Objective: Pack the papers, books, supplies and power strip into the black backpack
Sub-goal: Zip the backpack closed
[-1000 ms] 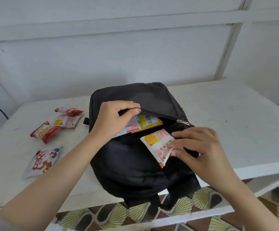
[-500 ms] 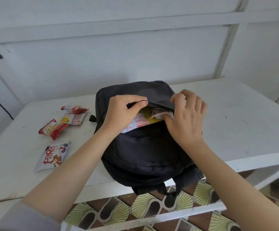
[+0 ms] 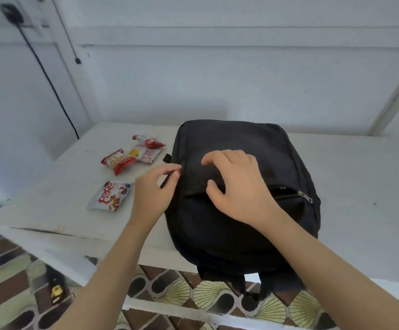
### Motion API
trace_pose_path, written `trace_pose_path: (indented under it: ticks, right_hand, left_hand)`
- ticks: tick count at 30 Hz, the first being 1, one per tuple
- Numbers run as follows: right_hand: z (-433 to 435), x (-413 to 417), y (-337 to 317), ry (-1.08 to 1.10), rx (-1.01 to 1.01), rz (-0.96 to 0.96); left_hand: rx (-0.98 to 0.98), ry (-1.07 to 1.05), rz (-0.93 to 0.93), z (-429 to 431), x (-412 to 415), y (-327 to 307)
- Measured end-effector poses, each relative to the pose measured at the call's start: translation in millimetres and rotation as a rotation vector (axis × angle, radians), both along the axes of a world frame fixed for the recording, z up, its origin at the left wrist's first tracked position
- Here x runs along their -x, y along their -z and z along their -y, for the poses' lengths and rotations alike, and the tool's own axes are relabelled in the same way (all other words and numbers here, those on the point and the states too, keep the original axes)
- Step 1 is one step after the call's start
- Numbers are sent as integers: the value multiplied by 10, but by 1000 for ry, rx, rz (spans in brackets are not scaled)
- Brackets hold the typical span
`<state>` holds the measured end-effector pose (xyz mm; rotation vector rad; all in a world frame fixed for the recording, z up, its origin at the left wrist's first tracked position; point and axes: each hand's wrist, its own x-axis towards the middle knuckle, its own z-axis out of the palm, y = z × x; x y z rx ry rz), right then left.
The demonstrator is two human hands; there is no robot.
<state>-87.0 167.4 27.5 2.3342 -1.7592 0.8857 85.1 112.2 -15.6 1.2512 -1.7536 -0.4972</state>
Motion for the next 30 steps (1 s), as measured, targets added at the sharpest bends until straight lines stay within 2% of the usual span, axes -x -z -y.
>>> trace_pose_path:
  ticks: [4,7,12,17,21,30]
  right_hand:
    - [345,-224,-99,-127,-98,-132]
    - [670,-498,-168,-167,-117,-246]
    - [1290,-1062,-145,-163,-256,-269]
    - [1874,-1560,215,-118,-436,-354]
    - [2161,-1788,528,-97,-547,-347]
    - [2425,-2133,677,1,-317,-231]
  left_hand:
    - [-107,-331,38,-215,-477,369]
    - [-135,-465,85,-277,-768,499]
    - [-222,-539,212,-102,-1117,590]
    - [-381,-494,453,219,-1252,658]
    - [-318,-444,379,329,-1472,654]
    - [-283,-466,19,524,-2043,509]
